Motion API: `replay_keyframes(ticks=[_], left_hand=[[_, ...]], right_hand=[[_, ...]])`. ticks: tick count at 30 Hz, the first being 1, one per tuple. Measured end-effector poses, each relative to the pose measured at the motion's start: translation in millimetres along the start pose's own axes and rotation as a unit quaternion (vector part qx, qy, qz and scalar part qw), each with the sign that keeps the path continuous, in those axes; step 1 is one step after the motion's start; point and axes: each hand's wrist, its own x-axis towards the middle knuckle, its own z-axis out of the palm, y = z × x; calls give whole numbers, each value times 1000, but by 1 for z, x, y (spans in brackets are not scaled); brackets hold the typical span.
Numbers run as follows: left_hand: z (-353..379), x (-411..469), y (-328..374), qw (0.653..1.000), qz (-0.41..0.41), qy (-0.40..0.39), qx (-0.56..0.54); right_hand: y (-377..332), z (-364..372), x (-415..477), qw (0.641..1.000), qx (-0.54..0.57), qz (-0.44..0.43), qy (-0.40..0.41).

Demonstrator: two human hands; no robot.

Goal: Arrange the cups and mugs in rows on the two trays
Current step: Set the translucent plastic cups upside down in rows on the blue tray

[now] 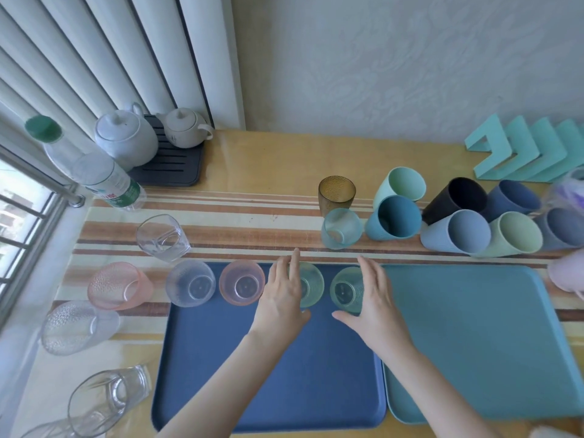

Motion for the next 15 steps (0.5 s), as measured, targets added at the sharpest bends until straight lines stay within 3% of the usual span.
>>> replay_keyframes(ticks=[7,15], left_hand=[[2,0,0,999,12,37,-36],[1,3,1,998,1,44,-45]], right_hand=[[6,3,-4,992,112,51,11],[7,3,6,992,118,51,-1]])
